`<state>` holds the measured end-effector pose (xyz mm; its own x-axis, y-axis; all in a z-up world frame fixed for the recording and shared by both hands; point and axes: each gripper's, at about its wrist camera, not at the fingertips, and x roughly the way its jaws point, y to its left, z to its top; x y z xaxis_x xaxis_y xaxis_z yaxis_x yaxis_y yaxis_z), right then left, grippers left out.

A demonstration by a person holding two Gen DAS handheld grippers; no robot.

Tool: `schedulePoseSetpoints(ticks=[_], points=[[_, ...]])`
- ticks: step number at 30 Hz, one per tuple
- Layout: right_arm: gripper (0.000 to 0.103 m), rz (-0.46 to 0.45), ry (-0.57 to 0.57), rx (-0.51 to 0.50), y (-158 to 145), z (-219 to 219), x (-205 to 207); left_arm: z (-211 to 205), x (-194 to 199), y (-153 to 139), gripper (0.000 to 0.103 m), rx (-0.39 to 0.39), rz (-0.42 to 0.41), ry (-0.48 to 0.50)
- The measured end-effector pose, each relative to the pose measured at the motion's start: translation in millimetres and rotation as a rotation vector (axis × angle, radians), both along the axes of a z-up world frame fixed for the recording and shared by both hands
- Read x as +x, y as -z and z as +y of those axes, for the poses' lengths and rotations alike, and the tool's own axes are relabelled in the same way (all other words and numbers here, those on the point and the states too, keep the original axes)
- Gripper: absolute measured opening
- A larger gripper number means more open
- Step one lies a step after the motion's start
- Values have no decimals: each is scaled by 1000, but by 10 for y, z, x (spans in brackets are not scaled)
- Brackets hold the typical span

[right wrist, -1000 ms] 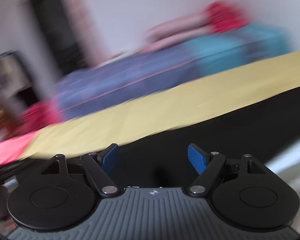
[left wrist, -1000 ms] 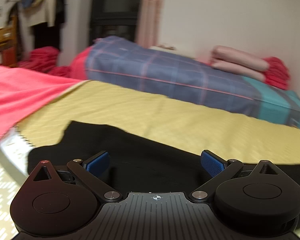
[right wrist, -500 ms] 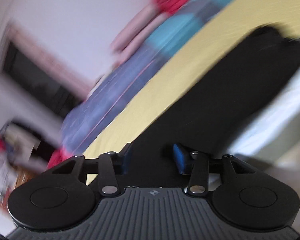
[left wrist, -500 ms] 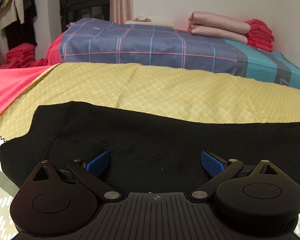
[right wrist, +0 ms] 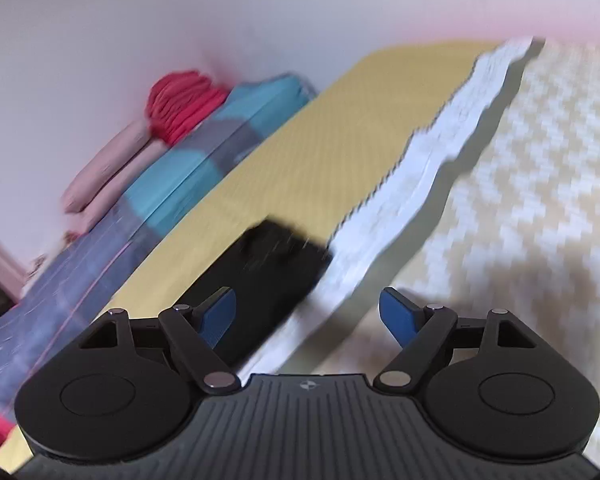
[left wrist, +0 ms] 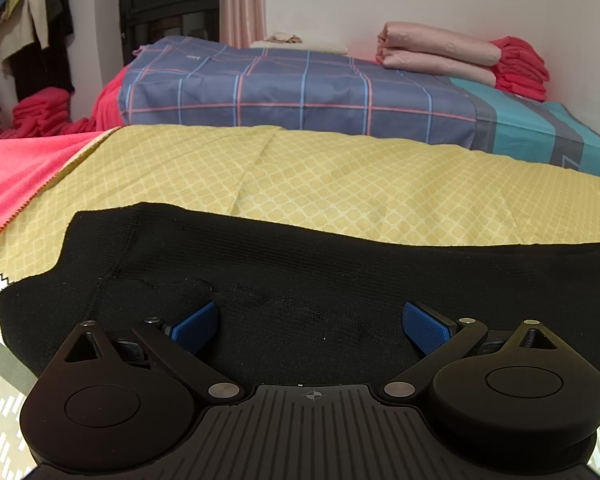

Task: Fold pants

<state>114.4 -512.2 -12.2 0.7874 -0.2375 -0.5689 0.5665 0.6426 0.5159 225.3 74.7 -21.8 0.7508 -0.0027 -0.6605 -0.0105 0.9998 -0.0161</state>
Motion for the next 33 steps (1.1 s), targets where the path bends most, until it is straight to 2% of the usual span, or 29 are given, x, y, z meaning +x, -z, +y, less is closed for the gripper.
schedulePoseSetpoints(ticks=[4, 9, 13, 18, 22, 25, 29, 30, 31, 32, 33], points=[[83, -30, -148, 155, -72, 112, -62, 1, 0, 0, 103, -1, 0, 0], [83, -12, -279, 318, -125, 230, 162, -1, 5, 4, 103, -4, 0, 0], [83, 29, -269, 329, 0, 299, 413, 1, 2, 1, 103, -4, 0, 0], [83, -35, -259, 352, 92, 255, 657, 1, 5, 4, 103, -2, 0, 0], [83, -79, -274, 305, 106, 249, 822, -2, 4, 4, 103, -2, 0, 0], [83, -130, -239, 250, 143, 349, 757, -1, 4, 5, 103, -1, 0, 0], [86, -143, -446, 231, 187, 689, 768, -2, 3, 5, 103, -1, 0, 0], [86, -141, -461, 201, 184, 731, 773, -2, 3, 5, 103, -1, 0, 0], [83, -137, -457, 178, 183, 735, 785, -2, 4, 5, 103, -2, 0, 0], [81, -145, -439, 189, 201, 696, 798, -3, 3, 5, 103, -2, -1, 0], [74, -158, -398, 220, 229, 634, 803, -3, 4, 5, 103, -2, 0, 0]])
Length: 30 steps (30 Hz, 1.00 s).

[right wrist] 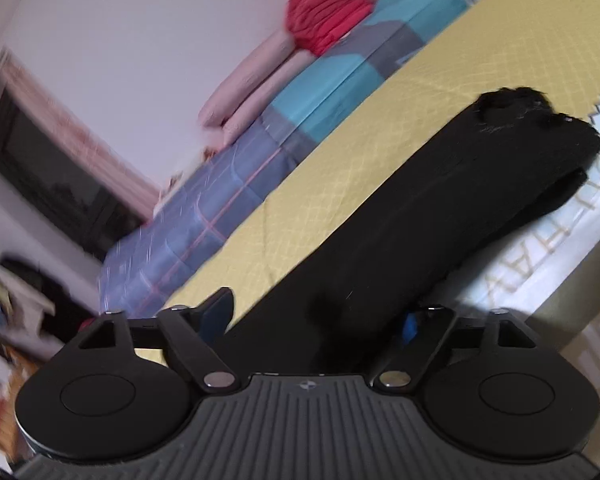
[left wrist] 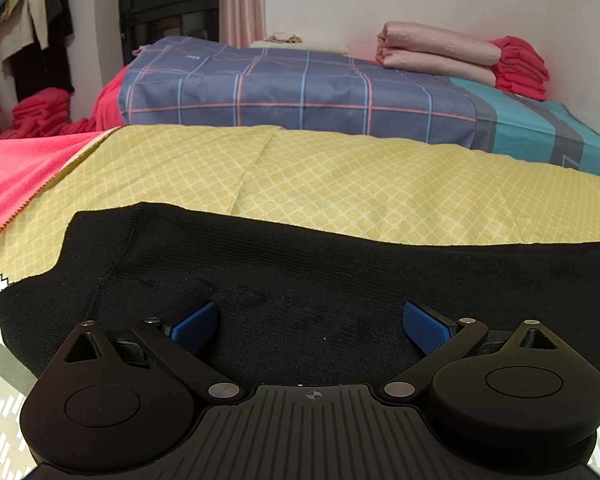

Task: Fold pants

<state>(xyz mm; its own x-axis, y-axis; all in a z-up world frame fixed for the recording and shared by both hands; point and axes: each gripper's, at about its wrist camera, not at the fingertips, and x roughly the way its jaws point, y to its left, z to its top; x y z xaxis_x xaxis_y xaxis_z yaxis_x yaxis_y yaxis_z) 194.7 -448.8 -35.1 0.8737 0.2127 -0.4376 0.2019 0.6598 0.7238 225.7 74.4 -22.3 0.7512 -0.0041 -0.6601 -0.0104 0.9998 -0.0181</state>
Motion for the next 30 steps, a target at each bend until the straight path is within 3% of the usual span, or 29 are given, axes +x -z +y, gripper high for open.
schedulePoseSetpoints(ticks=[2, 3, 4, 5, 6, 9, 12, 14, 16, 18, 21, 25, 30], points=[[68, 8, 76, 69, 35, -67, -12, -1, 0, 1, 103, 1, 0, 0], [67, 14, 70, 46, 22, -38, 3, -1, -1, 0, 103, 2, 0, 0], [51, 36, 55, -15, -7, 16, 26, -1, 0, 0, 103, 2, 0, 0], [26, 70, 65, -92, -41, 61, 44, 0, 0, 4, 103, 3, 0, 0], [17, 109, 82, -151, -63, 49, 61, 3, 2, 5, 103, 3, 0, 1], [17, 39, 139, -11, -2, -219, -52, 8, -2, 7, 103, 1, 0, 4], [18, 48, 140, -19, 104, -218, -75, 4, -4, 9, 103, 3, 2, 6], [27, 33, 109, -20, 81, -183, -74, 9, -9, 4, 103, 0, 0, 6], [41, 27, 105, 2, 81, -184, -96, 18, -15, -3, 103, -6, -4, 4], [44, 20, 102, 11, 82, -192, -90, 16, -31, -22, 103, -3, -16, 1], [42, 31, 107, -21, 55, -153, -73, 30, -44, -45, 103, 3, -32, -19], [29, 65, 129, -83, 14, -88, -49, 78, -51, -73, 103, -8, -40, -45], [27, 83, 138, -127, -17, -41, -35, 80, -61, -87, 103, 1, -45, -55]])
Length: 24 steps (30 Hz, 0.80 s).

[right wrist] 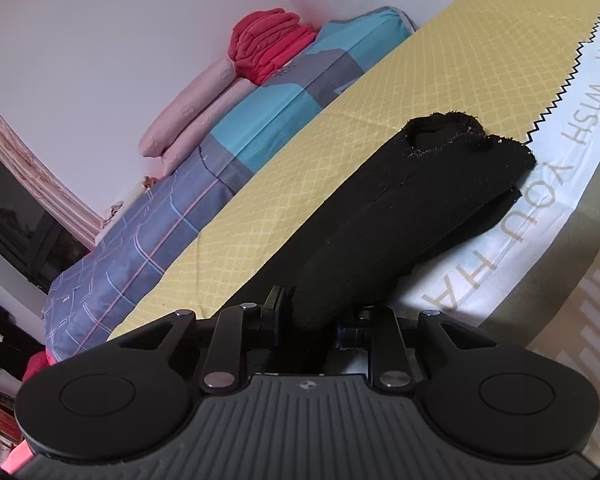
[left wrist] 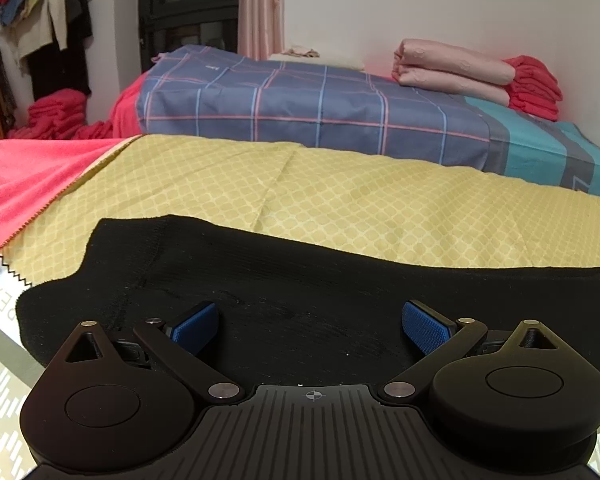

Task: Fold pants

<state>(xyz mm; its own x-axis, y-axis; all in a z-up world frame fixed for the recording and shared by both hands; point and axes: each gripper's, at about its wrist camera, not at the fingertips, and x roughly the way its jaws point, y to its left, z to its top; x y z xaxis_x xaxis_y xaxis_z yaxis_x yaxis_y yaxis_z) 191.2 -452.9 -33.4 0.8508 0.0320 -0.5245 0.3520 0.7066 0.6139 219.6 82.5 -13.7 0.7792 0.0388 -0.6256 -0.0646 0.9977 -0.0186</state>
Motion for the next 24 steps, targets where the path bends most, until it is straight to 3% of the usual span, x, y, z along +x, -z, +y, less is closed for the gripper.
schedulePoseSetpoints(ticks=[5, 8, 11, 14, 16, 18, 20, 22, 24], points=[[27, 33, -2, -74, -66, 95, 36, 3, -1, -11, 103, -1, -3, -7], [28, 70, 16, -227, -169, 286, 45, 13, -1, -18, 103, -2, -5, -14], [27, 71, 26, -556, -331, 755, 15, 26, -5, -28, 103, -3, -10, -22], [27, 20, 4, -1055, -393, 1549, -84, 47, -5, -37, 103, -8, -12, -32], [29, -77, -51, -1378, -289, 2148, -255, 65, -9, -45, 103, -13, -14, -39], [35, -191, -194, -1621, -53, 2701, -473, 82, -9, -52, 103, -16, -16, -46], [38, -222, -388, -1816, 285, 3146, -616, 94, -5, -53, 103, -19, -15, -51], [36, -189, -569, -1932, 612, 3392, -671, 101, -10, -54, 103, -21, -14, -53], [18, -150, -641, -1936, 757, 3474, -669, 118, -15, -60, 103, -27, -16, -57]])
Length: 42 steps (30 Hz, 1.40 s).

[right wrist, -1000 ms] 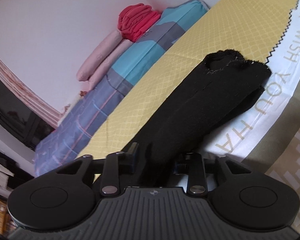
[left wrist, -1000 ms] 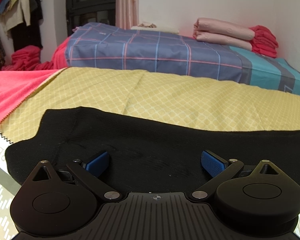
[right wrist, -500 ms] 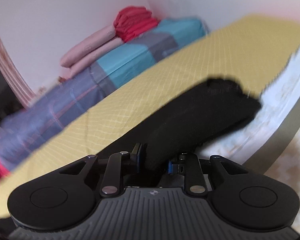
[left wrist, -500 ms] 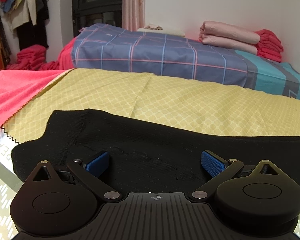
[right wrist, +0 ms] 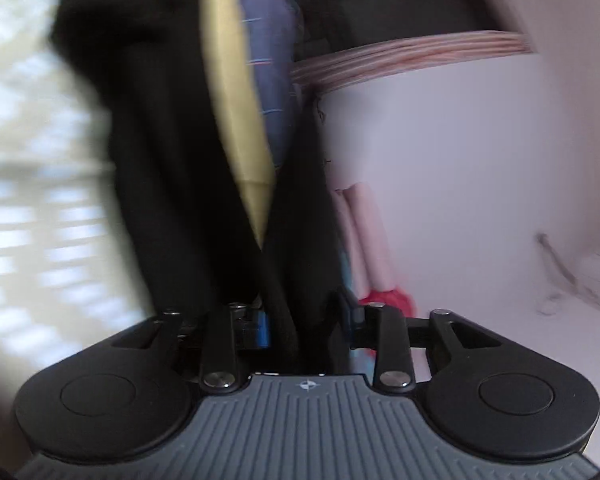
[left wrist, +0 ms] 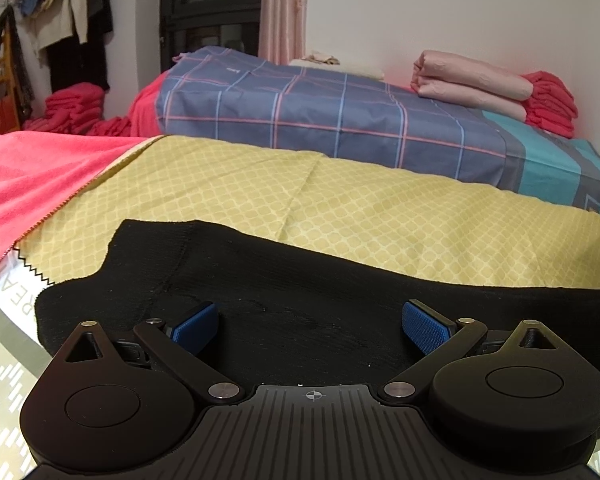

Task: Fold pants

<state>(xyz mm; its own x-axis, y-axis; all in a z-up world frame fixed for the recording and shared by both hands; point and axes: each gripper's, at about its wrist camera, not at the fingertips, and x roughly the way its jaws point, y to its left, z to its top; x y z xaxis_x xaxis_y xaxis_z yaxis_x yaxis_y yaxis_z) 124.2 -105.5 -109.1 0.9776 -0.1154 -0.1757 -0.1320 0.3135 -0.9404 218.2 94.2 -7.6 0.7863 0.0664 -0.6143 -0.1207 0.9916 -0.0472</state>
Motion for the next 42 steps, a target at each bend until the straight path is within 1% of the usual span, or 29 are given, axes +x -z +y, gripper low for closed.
schedulePoseSetpoints(ticks=[2, 4, 6, 9, 11, 12, 13, 14, 15, 16, 17, 19, 21, 22, 23, 24, 25, 27, 28, 29, 31, 32, 33, 34, 35, 37, 40, 42], points=[[21, 8, 16, 28, -40, 1, 15, 20, 0, -8, 103, -10, -2, -5], [29, 18, 19, 46, -90, -23, 16, 33, 8, -13, 103, -21, -1, -9], [34, 1, 16, 28, -73, -28, 8, 32, 5, -16, 103, -18, -1, -15], [36, -21, 27, 8, -34, 13, 42, 3, -18, -59, 103, -7, -3, -28], [42, -32, 44, 13, -19, 21, 59, -42, -49, -134, 103, -13, -2, -39], [48, -33, 51, 19, -41, 31, 73, -93, -67, -183, 103, -18, -3, -37], [56, -34, 55, 27, -62, 3, 95, -158, -74, -234, 103, -27, -6, -20], [61, -40, 55, 36, -90, -13, 103, -245, -76, -274, 103, -37, -8, 11], [68, -46, 57, 45, -117, -27, 103, -357, -67, -302, 103, -40, -5, 48], [72, -51, 63, 56, -143, -38, 104, -483, -45, -312, 103, -37, 2, 87], [74, -49, 71, 74, -171, -50, 123, -613, -15, -294, 103, -30, 11, 125], [76, -34, 94, 124, -230, -120, 121, -865, 85, -164, 103, 7, 45, 169], [76, -25, 128, 158, -285, -242, 127, -1054, 204, 95, 103, 66, 117, 195], [77, -33, 153, 176, -320, -348, 120, -1088, 224, 232, 103, 90, 129, 196], [78, -42, 193, 208, -359, -492, 128, -1073, 168, 284, 103, 101, 71, 192], [79, -37, 247, 257, -390, -667, 155, -1061, 149, 278, 103, 103, 61, 204], [80, -15, 329, 319, -403, -859, 220, -1044, 156, 260, 103, 105, 61, 206], [80, 74, 387, 544, -522, -1153, 269, -1029, 164, 284, 103, 88, 57, 208], [80, 87, 391, 565, -571, -1151, 274, -1040, 160, 284, 103, 96, 54, 208], [80, 88, 374, 515, -589, -1082, 264, -1054, 154, 283, 103, 108, 50, 209], [79, 95, 314, 343, -570, -913, 165, -1070, 168, 286, 103, 110, 49, 208], [79, 117, 282, 296, -590, -876, 80, -1059, 172, 286, 103, 106, 51, 209], [79, 150, 247, 300, -658, -862, -1, -1051, 180, 289, 103, 100, 53, 209], [81, 176, 214, 341, -768, -853, -60, -1049, 169, 278, 103, 97, 53, 209], [83, 202, 187, 406, -885, -867, -114, -1052, 168, 277, 103, 98, 53, 209], [85, 230, 149, 559, -1101, -885, -152, -1057, 164, 278, 103, 101, 52, 209], [84, 260, 122, 789, -1345, -915, 12, -1059, 167, 281, 103, 100, 52, 209], [82, 305, 138, 907, -1328, -927, 228, -1055, 158, 277, 103, 100, 52, 210]])
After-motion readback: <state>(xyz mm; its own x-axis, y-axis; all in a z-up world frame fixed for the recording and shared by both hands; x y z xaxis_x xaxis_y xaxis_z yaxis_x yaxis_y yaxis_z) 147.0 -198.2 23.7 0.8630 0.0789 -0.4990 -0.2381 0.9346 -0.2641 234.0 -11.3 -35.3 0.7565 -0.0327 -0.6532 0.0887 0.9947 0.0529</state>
